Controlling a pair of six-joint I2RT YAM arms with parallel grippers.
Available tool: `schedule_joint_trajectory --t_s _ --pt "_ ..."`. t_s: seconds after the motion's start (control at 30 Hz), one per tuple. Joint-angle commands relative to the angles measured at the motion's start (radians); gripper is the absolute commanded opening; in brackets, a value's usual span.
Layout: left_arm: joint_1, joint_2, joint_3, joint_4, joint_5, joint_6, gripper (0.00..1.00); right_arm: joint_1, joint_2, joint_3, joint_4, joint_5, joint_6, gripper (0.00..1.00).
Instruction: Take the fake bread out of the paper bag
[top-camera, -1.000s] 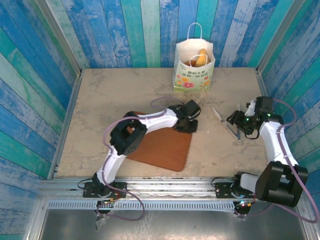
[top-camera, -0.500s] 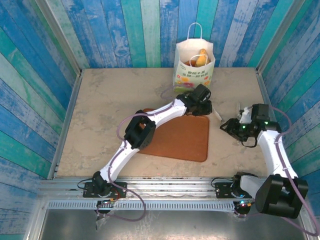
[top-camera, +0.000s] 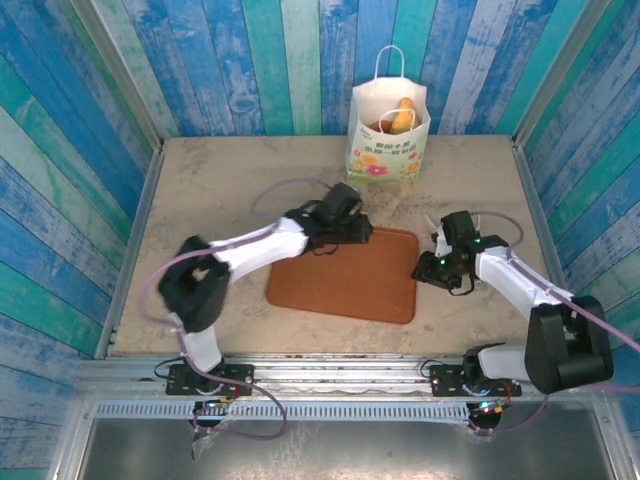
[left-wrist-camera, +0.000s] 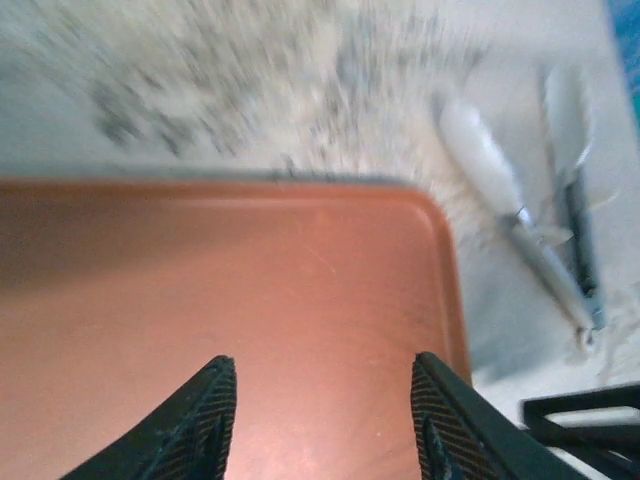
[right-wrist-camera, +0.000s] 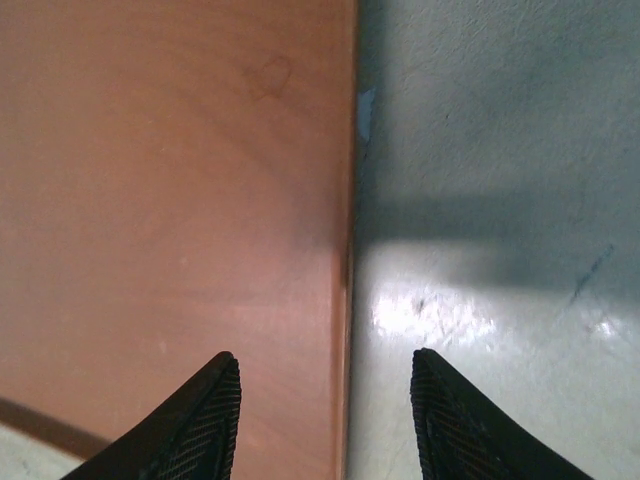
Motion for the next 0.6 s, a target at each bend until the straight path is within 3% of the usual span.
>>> schedule_joint_trajectory --t_s 0.0,0.3,0.43,0.57 --pt "0.034 -0.217 -0.096 0.098 -0.117 0.048 0.53 0.019 0.089 0.002 0.085 0.032 0.006 0.44" --pt "0.113 -0.412 -0.189 0.045 -0.200 0.109 0.63 0.071 0.299 0.099 0.110 0.112 0.004 0.17" --pt "0.165 -0.416 -0.165 0.041 -0.165 0.125 0.65 0.067 0.368 0.163 0.108 0.174 0.022 0.05" --pt "0.186 -0.371 -0.083 -0.008 -0.165 0.167 0.66 0.047 0.449 0.271 0.072 0.212 0.022 0.02"
